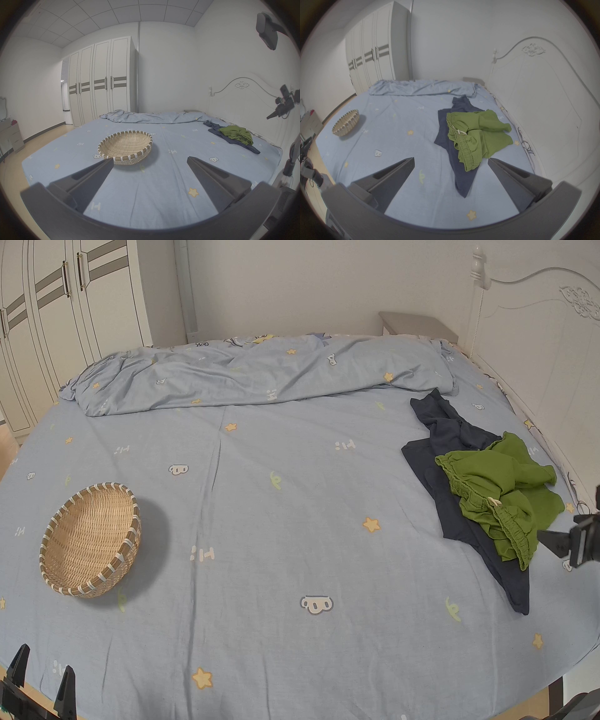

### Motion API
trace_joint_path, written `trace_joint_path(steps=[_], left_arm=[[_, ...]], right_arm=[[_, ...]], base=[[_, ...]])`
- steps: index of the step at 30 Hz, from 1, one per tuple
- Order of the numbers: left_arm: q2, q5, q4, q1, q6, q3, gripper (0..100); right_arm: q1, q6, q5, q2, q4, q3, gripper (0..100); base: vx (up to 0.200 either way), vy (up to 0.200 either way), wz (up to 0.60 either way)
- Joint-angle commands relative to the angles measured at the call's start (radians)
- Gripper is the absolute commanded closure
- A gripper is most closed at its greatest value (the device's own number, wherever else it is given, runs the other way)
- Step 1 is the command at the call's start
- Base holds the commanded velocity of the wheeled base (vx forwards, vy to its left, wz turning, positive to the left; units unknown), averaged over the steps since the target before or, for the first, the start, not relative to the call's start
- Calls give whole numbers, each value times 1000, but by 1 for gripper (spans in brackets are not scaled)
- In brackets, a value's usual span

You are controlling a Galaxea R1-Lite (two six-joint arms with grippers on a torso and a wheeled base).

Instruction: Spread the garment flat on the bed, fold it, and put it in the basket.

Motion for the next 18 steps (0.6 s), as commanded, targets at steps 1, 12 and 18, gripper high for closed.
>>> trace_joint_path(steps=[1,12,18], left_arm=[[-15,1,0,0,0,13,0],[-15,1,0,0,0,13,0],[-15,1,0,0,0,13,0]], right_arm=[[77,-13,-138,643,-94,-333,0],[65,-10,-141,859,-117,-517,0],[59,-10,-158,906,-143,-572,0]], base=[[0,0,0],[0,0,0],[0,0,0]])
